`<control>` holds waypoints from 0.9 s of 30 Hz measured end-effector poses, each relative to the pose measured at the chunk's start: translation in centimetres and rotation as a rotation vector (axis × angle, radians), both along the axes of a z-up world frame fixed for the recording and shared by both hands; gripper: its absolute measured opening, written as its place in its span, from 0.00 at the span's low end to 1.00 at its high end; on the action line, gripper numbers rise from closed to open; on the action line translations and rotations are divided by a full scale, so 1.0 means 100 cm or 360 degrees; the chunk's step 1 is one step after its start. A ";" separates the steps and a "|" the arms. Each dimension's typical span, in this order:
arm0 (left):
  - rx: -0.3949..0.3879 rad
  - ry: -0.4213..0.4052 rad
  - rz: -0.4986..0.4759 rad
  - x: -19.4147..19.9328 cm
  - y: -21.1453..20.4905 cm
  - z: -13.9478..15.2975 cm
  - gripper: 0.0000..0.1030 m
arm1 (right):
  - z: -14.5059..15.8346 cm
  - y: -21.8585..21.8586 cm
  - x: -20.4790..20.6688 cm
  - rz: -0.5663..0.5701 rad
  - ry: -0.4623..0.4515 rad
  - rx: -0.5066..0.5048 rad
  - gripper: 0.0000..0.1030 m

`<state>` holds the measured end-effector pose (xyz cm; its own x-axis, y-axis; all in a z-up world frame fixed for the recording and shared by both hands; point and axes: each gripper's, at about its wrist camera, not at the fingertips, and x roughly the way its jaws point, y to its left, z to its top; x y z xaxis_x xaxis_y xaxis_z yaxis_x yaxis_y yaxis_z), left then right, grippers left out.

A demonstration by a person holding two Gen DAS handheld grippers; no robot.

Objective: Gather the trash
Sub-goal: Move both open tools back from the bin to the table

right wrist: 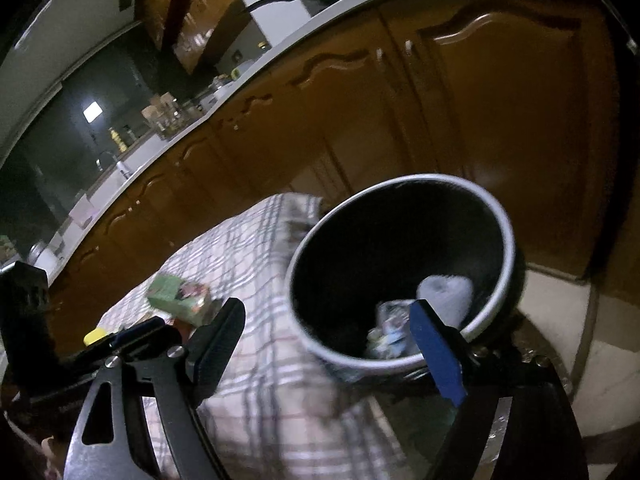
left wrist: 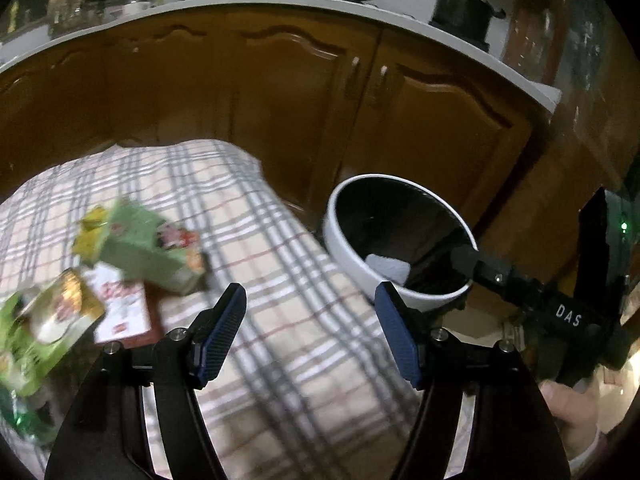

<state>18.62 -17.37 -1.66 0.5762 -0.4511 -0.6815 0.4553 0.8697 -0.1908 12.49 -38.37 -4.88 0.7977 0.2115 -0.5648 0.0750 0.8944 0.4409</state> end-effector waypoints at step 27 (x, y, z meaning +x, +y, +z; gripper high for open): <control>-0.0009 -0.0019 0.0422 -0.032 0.158 -0.007 0.66 | -0.006 0.128 0.011 0.0348 0.0036 -0.0047 0.83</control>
<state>15.40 -1.57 -2.32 0.6827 -0.2870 -0.6720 0.2138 0.9578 -0.1918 13.58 -25.55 -5.53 0.7219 0.3612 -0.5902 -0.1125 0.9029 0.4149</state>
